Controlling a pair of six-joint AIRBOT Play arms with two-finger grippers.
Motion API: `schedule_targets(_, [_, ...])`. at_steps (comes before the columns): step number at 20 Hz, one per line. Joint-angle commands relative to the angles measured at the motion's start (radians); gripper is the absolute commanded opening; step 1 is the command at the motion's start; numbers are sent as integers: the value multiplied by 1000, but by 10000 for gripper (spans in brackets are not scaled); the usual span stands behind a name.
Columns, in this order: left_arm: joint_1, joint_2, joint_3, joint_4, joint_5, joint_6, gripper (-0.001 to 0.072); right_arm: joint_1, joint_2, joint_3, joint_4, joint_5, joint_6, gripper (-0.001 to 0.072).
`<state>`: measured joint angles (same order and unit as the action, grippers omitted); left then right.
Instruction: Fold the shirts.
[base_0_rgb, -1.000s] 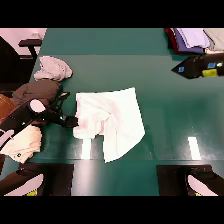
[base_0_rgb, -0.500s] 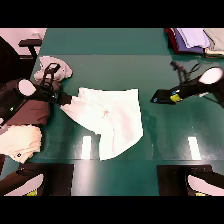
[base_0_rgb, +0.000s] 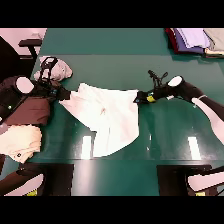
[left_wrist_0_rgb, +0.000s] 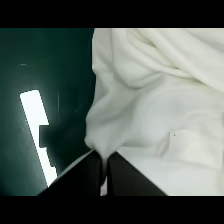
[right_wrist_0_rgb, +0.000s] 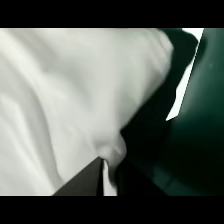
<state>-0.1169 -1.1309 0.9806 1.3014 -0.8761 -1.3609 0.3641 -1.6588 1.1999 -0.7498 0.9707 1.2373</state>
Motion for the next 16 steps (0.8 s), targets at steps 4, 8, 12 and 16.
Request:
schedule_targets(4, [2,42,76,108,3,-58,24,0,18,246,-143,31,-12,13])
schedule_targets(8, [1,185,336,202,3,-98,24,-87,253,422,-305,131,13,13])
schedule_targets(12, [1,339,555,153,-9,-98,24,-146,481,602,-326,254,15,13])
schedule_targets(16, [1,456,678,88,-68,-97,24,-183,645,740,-343,344,67,13])
